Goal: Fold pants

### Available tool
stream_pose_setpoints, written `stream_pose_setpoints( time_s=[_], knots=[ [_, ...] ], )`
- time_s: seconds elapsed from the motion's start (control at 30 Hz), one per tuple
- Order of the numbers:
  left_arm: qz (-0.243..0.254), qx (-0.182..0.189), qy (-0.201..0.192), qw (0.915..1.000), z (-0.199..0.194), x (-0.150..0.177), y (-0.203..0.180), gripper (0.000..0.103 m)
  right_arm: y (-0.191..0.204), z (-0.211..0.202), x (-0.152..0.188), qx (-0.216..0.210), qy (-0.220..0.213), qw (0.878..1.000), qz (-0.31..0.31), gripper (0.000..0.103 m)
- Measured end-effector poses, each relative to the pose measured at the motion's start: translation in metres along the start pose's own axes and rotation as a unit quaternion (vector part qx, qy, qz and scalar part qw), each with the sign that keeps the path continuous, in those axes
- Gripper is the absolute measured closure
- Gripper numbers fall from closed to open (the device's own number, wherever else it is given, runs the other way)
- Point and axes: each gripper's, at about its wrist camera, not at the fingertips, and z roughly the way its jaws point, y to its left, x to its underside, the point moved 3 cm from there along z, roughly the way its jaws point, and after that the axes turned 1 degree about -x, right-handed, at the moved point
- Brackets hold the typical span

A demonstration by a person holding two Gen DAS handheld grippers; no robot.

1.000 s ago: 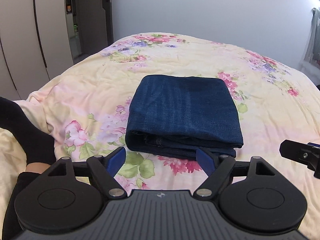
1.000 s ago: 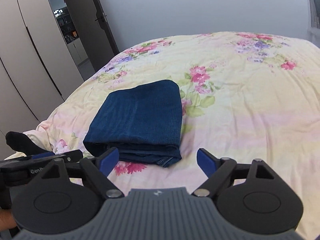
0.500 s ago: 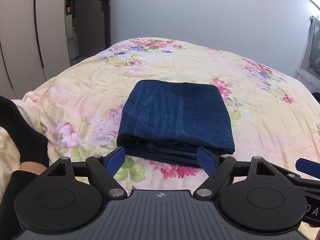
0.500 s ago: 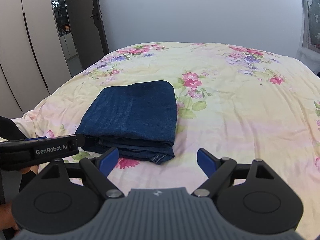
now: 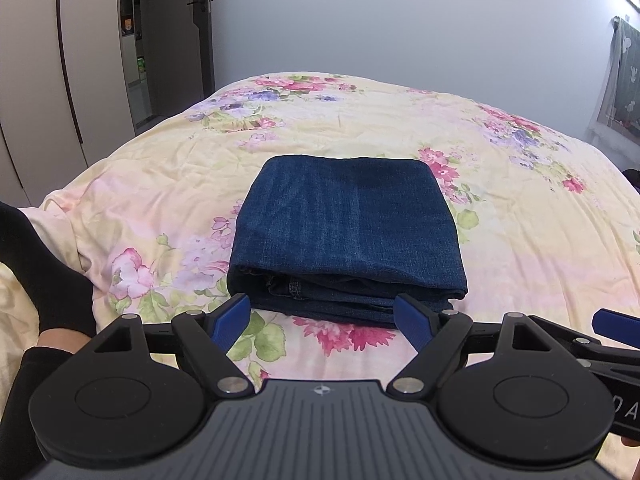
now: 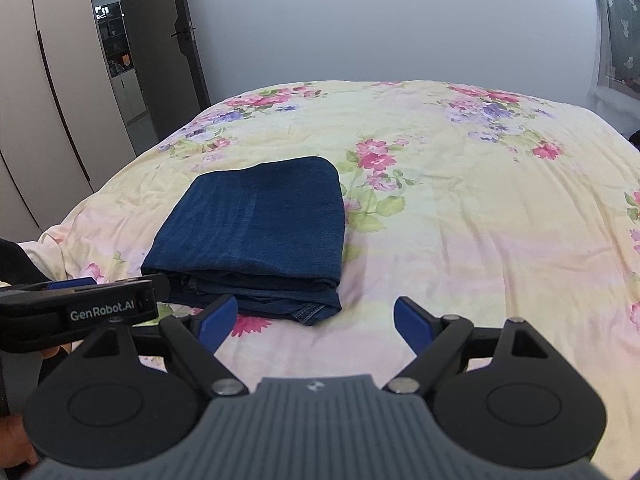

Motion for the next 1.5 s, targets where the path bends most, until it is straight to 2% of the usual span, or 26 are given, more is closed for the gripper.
stream_pose_setpoints(
  time_s=[1.5],
  knots=[
    [0.003, 0.007, 0.007, 0.9999, 0.0029, 0.0017, -0.0005, 0.008, -0.0013, 0.0008, 0.0068, 0.003, 0.006, 1.0, 0.002, 0.021]
  ],
)
